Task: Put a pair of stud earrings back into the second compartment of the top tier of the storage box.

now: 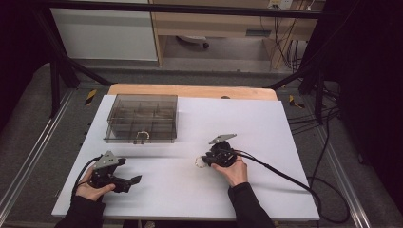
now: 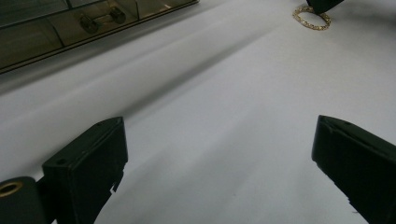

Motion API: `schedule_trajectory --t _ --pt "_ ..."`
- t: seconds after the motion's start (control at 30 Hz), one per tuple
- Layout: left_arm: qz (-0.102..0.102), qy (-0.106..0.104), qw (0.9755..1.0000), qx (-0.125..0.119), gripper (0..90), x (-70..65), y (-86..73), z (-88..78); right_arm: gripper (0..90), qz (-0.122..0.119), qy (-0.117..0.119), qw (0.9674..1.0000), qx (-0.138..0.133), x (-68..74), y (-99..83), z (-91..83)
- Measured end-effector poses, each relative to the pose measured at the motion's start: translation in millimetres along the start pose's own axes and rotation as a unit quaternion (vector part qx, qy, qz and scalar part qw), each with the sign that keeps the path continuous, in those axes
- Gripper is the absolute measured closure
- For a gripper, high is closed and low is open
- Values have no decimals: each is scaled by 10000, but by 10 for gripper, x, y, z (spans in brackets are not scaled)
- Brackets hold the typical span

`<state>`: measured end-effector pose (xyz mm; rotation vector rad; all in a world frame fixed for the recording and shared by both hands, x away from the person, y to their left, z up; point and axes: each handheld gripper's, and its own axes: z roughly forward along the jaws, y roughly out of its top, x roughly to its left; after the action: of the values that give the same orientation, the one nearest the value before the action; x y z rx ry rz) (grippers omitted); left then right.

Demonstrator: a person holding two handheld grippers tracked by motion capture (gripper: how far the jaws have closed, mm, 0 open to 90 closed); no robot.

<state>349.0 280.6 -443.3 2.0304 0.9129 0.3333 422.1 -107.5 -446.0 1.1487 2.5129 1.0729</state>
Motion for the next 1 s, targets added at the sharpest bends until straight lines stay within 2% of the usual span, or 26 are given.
schedule_trajectory --t 0.37,0.63,1.0 --pt "-5 -6 10000 -3 33 -2 0 1 799 -7 -12 10000 41 20 -3 9" --pt "-5 -4 10000 -4 33 0 1 -1 847 -110 -132 9998 67 37 8 18" --pt "-6 -4 10000 -11 33 0 2 -4 872 -89 -137 9998 69 39 19 11"
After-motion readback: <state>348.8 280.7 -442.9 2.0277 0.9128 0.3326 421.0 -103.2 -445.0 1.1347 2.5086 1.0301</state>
